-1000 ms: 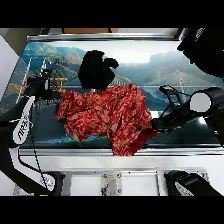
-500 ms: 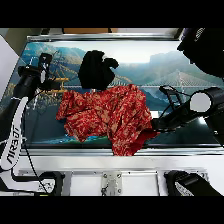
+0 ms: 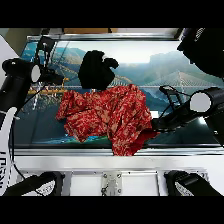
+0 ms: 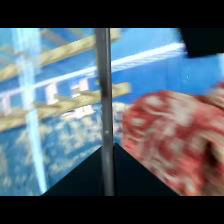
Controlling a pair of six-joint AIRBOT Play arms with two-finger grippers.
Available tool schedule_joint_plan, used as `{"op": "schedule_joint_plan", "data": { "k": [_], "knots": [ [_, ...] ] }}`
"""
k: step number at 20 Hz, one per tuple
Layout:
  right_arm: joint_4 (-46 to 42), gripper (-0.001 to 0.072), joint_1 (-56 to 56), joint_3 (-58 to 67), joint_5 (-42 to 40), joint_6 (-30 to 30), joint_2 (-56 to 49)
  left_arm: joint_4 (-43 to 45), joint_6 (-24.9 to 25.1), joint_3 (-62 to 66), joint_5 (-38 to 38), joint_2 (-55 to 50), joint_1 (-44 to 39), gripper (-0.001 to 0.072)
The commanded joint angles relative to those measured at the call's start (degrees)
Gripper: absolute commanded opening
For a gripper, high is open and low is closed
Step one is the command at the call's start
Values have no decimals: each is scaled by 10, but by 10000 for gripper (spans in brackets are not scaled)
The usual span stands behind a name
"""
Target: Fold the clothes and pants, and hang the long-sleeved shirts on hangers.
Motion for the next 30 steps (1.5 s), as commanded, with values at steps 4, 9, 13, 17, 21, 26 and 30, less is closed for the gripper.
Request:
{"op": "schedule_joint_plan", "data": {
  "k": [4,9,13,17,21,26,30],
  "knots": [
    [0,7,0,0,0,0,0,-455,437,0,-198,82,87,11],
    [0,8,0,0,0,0,0,-430,438,0,-378,105,192,11],
    [0,7,0,0,0,0,0,-467,617,-92,-377,139,220,9],
    [0,8,0,0,0,0,0,-497,742,-271,-338,219,238,9],
    [0,8,0,0,0,0,0,-497,749,-407,-338,295,245,9],
    [0,8,0,0,0,0,0,-542,749,-495,-337,376,245,10],
    [0,8,0,0,0,0,0,-553,748,-539,-337,403,245,11]
  ]
}}
